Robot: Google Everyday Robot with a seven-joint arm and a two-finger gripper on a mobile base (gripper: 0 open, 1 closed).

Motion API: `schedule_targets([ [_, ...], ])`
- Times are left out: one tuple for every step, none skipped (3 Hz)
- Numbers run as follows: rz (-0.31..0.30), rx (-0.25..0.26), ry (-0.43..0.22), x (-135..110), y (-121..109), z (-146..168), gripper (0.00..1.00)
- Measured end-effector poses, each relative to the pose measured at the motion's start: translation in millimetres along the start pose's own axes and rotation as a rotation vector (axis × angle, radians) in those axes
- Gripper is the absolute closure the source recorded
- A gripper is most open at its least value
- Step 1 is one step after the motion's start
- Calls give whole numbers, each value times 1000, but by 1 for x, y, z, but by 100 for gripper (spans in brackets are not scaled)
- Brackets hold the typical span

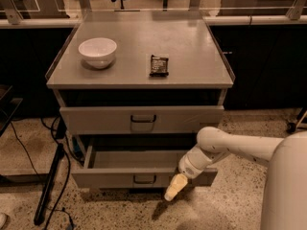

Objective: Open middle drawer

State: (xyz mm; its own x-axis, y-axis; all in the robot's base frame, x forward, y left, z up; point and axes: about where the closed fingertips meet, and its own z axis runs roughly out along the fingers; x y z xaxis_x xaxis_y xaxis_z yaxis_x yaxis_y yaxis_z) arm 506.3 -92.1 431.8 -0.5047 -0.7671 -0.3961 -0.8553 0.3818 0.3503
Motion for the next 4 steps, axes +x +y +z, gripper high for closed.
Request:
schedule_targets([
  [9, -44, 8, 8, 8, 6, 0],
  [17, -62, 25, 18, 24, -2, 0],
  [29, -83, -4, 28, 54, -17, 0],
  [46, -96, -30, 41, 86, -32, 0],
])
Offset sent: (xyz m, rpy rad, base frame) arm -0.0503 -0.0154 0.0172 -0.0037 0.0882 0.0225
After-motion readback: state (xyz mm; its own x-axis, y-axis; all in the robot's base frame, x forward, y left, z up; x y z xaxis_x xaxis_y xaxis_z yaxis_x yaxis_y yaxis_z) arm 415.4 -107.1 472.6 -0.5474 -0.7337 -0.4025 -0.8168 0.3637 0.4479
